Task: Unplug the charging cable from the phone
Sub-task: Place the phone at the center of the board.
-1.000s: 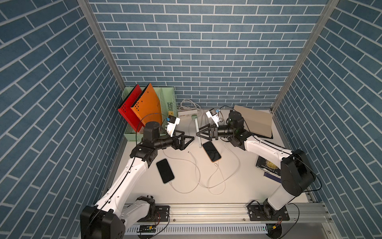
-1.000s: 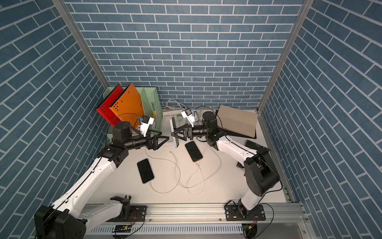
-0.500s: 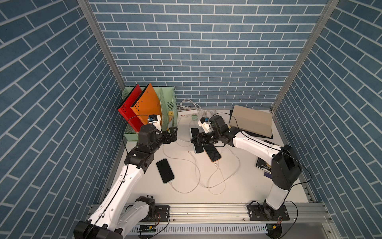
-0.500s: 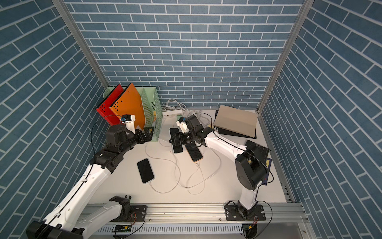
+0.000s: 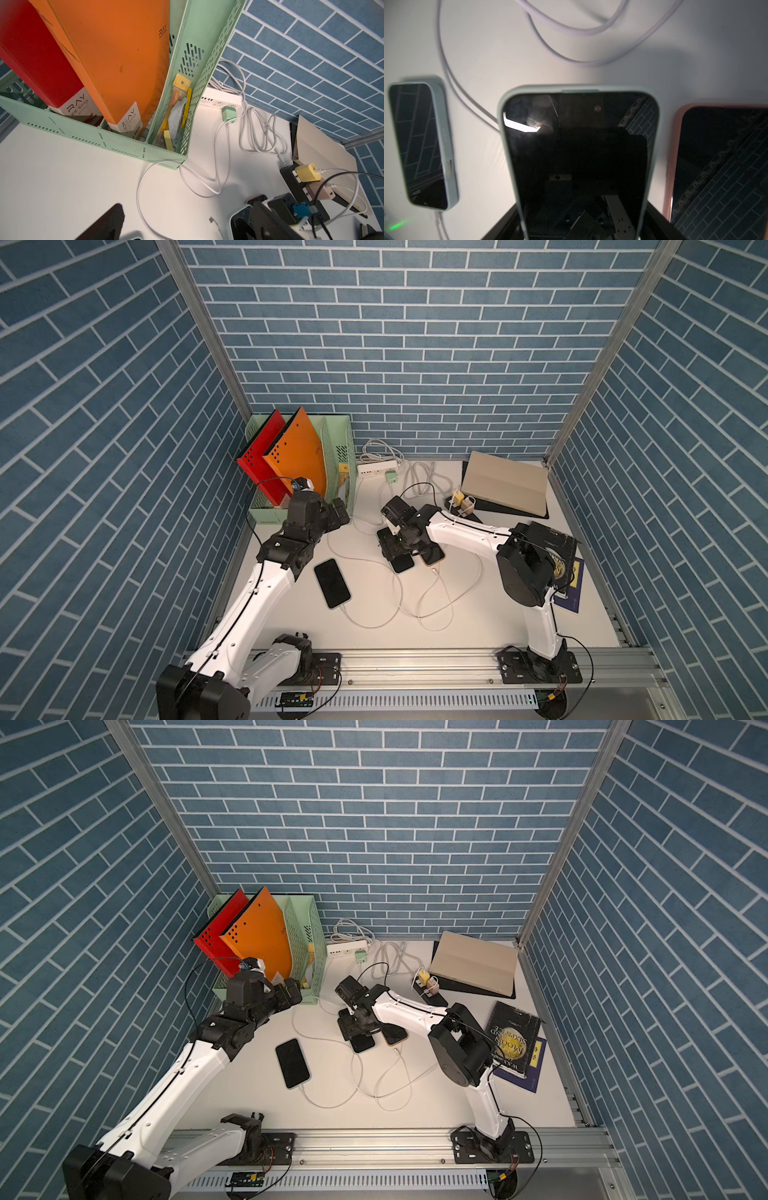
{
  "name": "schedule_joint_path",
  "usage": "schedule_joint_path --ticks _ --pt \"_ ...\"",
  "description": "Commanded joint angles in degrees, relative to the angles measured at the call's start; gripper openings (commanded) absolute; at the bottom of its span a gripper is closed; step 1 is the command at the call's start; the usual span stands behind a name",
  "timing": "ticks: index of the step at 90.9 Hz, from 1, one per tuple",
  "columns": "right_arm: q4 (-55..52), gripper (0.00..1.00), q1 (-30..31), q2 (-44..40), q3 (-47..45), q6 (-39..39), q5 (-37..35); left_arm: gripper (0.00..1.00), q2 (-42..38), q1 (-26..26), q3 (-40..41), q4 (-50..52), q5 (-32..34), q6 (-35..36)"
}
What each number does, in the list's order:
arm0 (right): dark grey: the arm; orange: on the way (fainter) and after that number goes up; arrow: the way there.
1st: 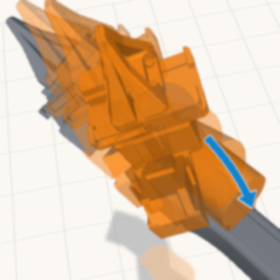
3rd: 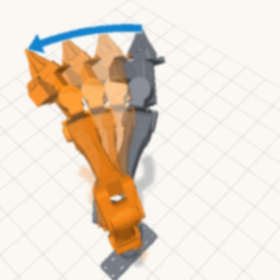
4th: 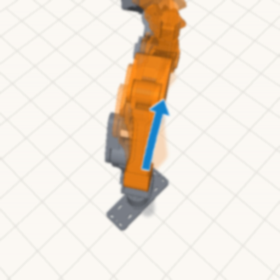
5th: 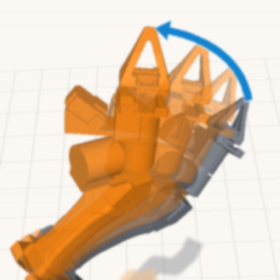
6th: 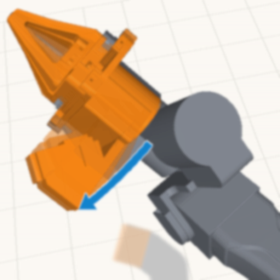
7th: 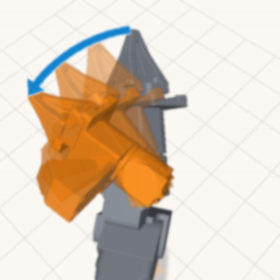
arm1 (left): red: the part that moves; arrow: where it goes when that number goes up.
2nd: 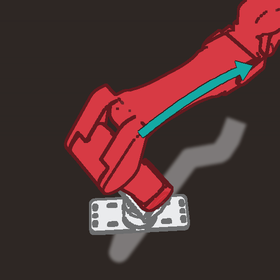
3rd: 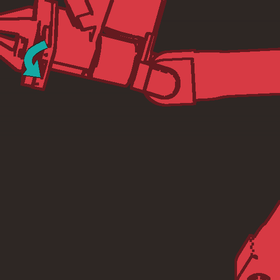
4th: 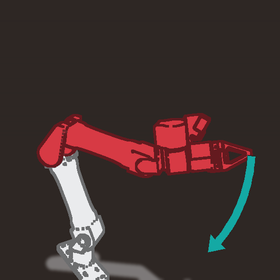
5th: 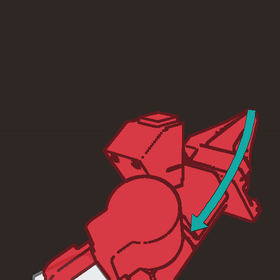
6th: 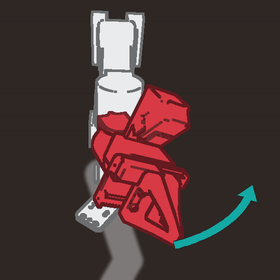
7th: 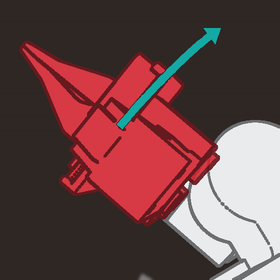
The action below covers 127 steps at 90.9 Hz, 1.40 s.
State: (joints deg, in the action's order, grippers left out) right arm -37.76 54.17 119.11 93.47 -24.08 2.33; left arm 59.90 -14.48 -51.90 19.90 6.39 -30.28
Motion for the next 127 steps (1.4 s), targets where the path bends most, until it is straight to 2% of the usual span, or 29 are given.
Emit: schedule_joint_path --ticks 1,16,29,41,56,59,61,90,127 --pt "-2.1 0.25 0.7 1.4 2.1 1.9 -4.1 1.0 0.2 0.3 0.4 2.1 2.6 -1.4" --pt "-1.9 0.27 1.0 3.2 1.7 2.2 -4.1 1.0 0.8 0.3 0.5 4.2 3.8 -3.4" --pt "-0.8 0.37 1.1 3.5 0.9 2.4 -3.3 1.0 0.4 0.3 1.9 5.3 4.0 -5.8" --pt "0.4 0.53 1.1 3.2 0.2 2.5 -1.8 1.0 0.7 0.3 2.4 7.9 4.4 -8.2" --pt "3.0 0.84 1.0 1.2 -1.4 2.2 -0.6 1.0 1.3 0.3 3.8 12.6 5.7 -10.6" --pt "3.5 0.96 1.0 0.8 -1.8 2.1 -0.6 1.0 1.1 0.3 4.6 13.0 5.7 -11.3" --pt "3.8 0.99 0.9 0.6 -2.1 2.1 -0.6 1.0 0.8 0.3 5.1 13.2 5.5 -11.8" --pt "9.0 0.99 0.9 -5.6 -5.6 1.1 -0.7 1.0 -2.9 0.2 12.0 15.0 2.2 -16.1" --pt "12.1 0.99 0.9 -6.2 -7.4 1.3 0.8 1.0 -4.3 -1.9 21.6 12.7 -0.3 -19.5"
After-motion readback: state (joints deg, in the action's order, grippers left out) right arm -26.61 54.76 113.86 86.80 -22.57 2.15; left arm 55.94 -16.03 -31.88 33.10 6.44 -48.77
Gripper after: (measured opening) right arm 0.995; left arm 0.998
